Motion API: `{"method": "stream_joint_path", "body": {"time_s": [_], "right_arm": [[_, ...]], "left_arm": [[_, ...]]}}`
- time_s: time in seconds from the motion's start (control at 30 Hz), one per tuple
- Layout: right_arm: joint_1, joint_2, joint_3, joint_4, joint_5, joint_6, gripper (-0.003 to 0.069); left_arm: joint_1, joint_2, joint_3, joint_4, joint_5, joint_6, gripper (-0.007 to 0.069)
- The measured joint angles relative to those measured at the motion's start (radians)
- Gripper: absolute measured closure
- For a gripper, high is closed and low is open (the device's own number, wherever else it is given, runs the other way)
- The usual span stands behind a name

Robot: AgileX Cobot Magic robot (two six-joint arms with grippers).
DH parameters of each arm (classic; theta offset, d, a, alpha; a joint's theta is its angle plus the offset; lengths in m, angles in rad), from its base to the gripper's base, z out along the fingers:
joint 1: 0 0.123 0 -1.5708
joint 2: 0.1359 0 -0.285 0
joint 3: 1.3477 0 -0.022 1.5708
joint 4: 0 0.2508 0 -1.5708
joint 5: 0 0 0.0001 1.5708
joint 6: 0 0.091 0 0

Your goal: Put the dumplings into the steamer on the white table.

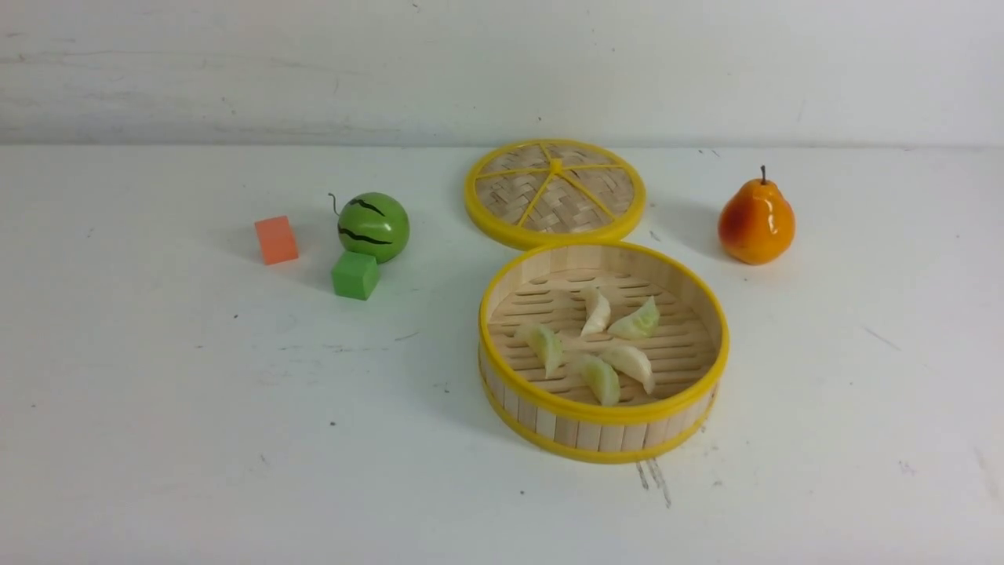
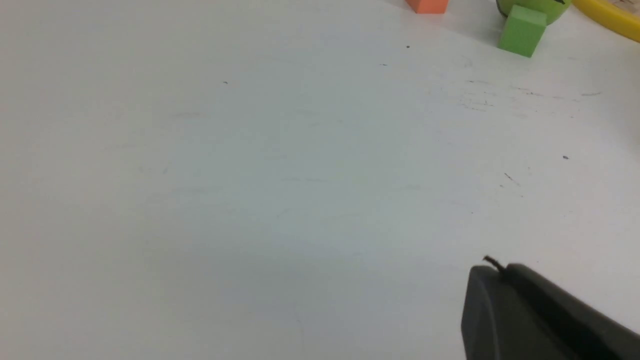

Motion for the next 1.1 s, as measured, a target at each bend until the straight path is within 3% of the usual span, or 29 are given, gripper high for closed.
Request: {"method": "stream_joint_path", "body": {"time_s": [1.1], "right_arm": [[0.000,0.000,0.000,0.000,0.000,0.000,0.0562]], "left_arm": [[0.000,0.000,0.000,-0.003,0.000,0.003,0.0635]]}}
